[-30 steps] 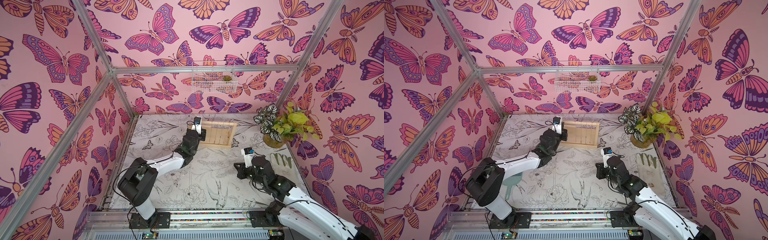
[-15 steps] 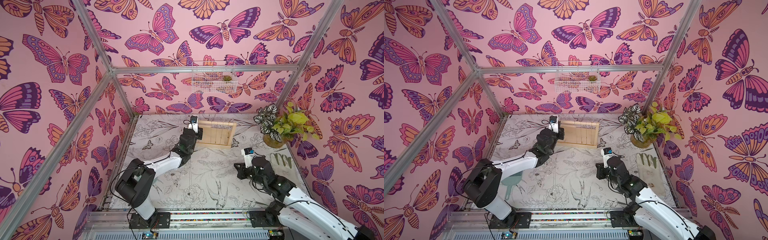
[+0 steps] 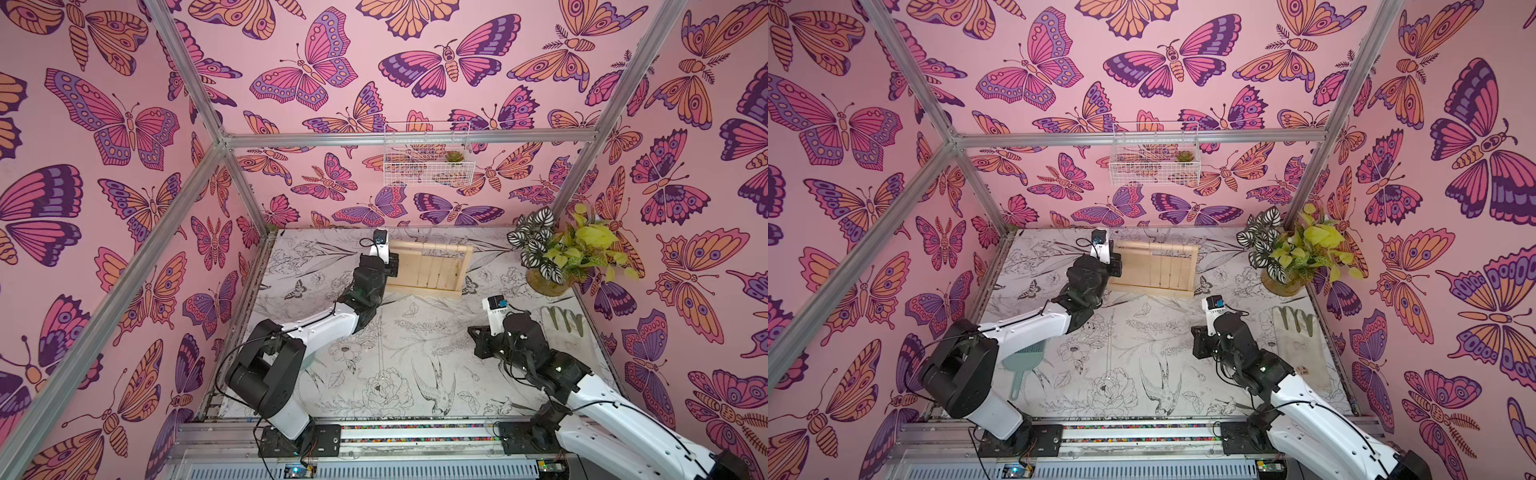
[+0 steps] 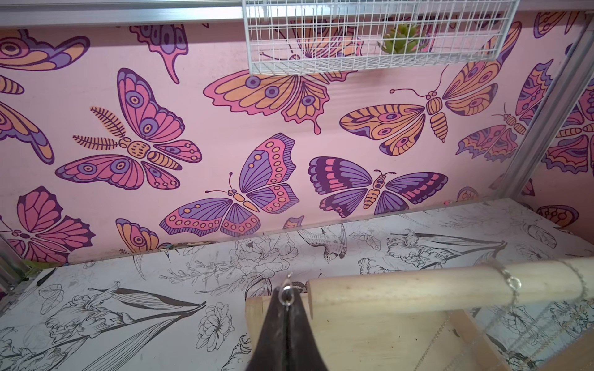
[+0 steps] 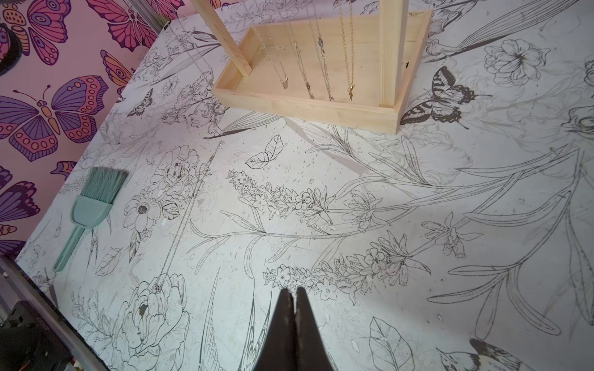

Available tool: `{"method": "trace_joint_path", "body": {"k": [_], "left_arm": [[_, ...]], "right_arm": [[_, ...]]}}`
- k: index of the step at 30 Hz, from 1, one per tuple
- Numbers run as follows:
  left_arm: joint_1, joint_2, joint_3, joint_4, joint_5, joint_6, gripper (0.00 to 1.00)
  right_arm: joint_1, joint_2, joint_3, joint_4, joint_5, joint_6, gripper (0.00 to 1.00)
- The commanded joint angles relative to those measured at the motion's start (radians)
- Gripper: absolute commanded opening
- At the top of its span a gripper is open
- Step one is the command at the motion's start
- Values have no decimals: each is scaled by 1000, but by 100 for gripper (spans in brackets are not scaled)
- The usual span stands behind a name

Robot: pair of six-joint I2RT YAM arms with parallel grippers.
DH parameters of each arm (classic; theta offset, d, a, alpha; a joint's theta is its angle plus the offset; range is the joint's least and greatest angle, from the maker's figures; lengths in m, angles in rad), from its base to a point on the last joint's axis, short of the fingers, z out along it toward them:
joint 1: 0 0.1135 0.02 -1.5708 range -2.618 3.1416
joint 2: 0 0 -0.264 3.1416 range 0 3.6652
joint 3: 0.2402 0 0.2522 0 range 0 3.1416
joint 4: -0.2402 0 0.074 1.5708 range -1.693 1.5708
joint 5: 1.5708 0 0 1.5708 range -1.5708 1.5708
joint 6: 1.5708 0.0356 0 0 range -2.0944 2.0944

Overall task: Take the necklace off the jewelry display stand
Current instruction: Take off the necklace from the stand.

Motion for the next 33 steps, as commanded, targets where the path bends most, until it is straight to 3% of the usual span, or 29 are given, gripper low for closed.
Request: {"method": "trace_joint_path", "body": {"k": [1,25,33], "left_arm": [[11,-33,-20,-18,-5,11,0],[28,-120,-64,-51,-13,24,0],[27,-227,-74,-192,105,-13,0]], "right_arm": [[-3,6,7,9,-10,5,0],[-3,0,11,6,-47,-4,0],[-3,10,23,-11,-50,-7,0]]}}
